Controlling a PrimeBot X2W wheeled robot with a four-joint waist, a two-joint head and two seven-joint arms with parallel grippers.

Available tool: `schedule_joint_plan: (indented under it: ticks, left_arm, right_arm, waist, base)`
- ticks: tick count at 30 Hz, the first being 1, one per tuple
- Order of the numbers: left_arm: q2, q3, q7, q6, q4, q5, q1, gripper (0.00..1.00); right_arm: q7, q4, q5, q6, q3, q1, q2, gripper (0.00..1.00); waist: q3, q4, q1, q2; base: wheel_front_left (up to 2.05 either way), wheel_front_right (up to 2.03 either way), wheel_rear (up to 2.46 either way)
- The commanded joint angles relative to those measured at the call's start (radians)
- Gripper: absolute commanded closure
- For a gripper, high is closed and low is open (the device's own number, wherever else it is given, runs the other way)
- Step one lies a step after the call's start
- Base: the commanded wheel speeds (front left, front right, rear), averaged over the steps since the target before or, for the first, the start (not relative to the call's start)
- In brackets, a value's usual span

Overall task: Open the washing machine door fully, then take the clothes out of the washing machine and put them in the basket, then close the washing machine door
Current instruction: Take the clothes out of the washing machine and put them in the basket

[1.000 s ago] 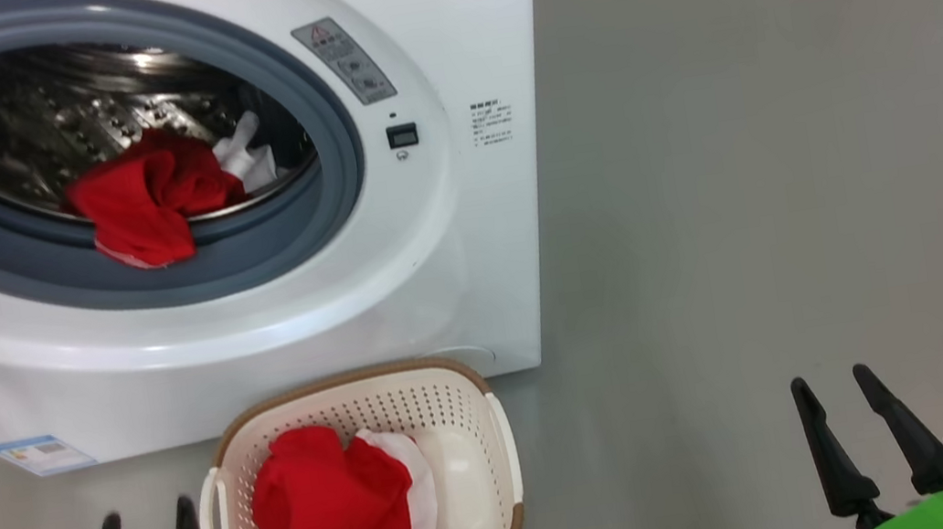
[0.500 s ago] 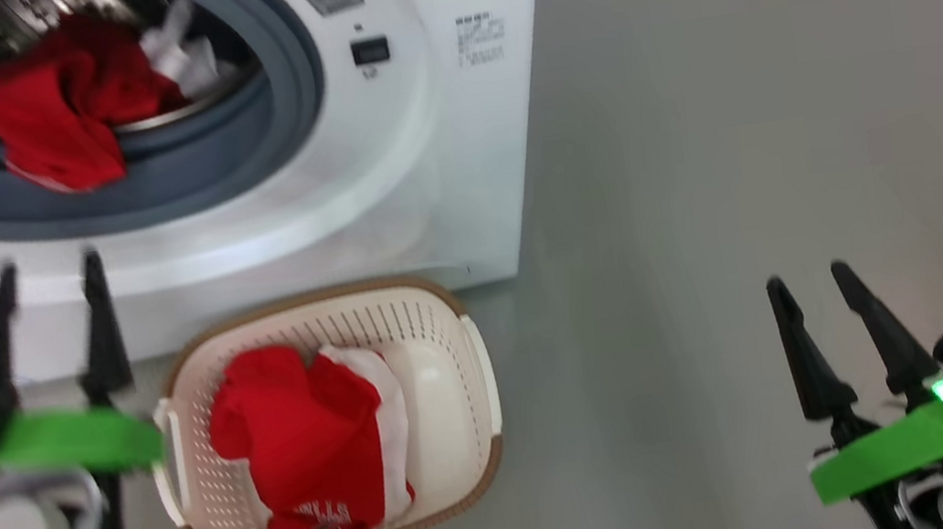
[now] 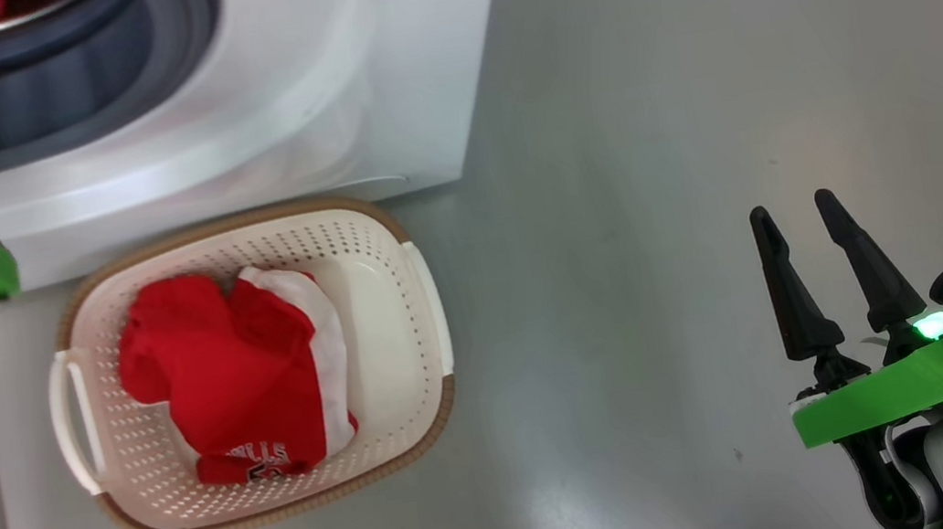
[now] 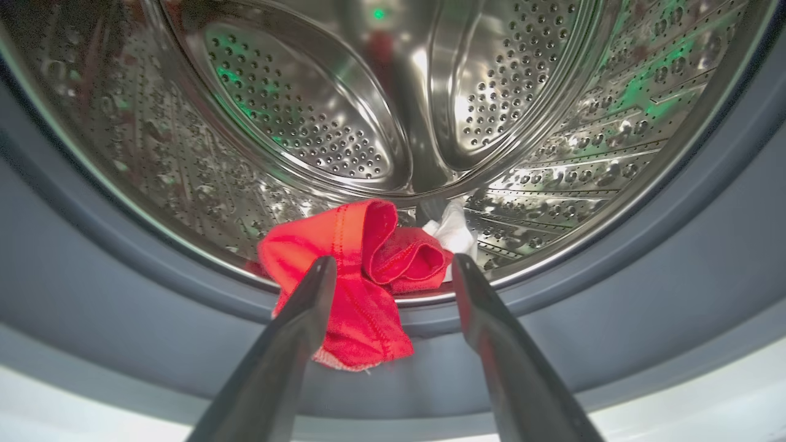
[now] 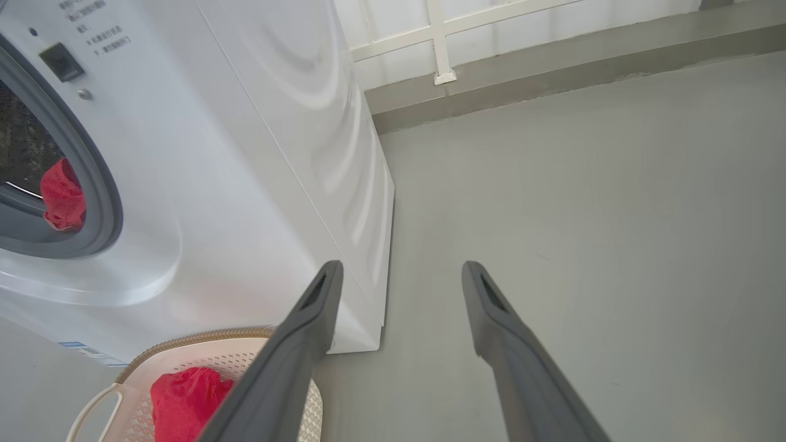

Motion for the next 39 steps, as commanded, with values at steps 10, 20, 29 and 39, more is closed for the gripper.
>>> schedule_joint_plan:
  ticks: [10,20,29,39]
  left_arm:
    - [0.106,0.013,-0.005,0.029,0.188,0.026,-0.226,0.0]
    - [0.155,-0.006,-0.005,0.053,0.273,0.043,-0.342,0.0]
    - [0.184,-0.019,-0.005,0.078,0.324,0.049,-0.371,0.55]
    - [0.157,0.01,-0.005,0.06,0.235,0.0,-0.313,1.0]
  right_arm:
    - [-0.006,-0.041,0.014,0.006,0.033,-0.03,-0.003,0.0]
    - [-0.006,-0.044,0.023,0.006,0.056,-0.041,-0.003,0.0]
    - [-0.006,-0.044,0.032,0.006,0.07,-0.052,-0.003,0.0]
    - [-0.006,-0.034,0.026,0.006,0.059,-0.051,-0.003,0.0]
  waist:
    - [0.093,-0.039,0.0,-0.0001]
    - [0.132,-0.07,0.0,-0.0001]
    - [0.14,-0.087,0.0,-0.0001]
    - [0.108,-0.07,0.0,-0.0001]
  base:
    - [0.0,0.0,0.0]
    - [0.0,0.0,0.0]
    - [0.0,0.0,0.0]
    - [0.0,0.0,0.0]
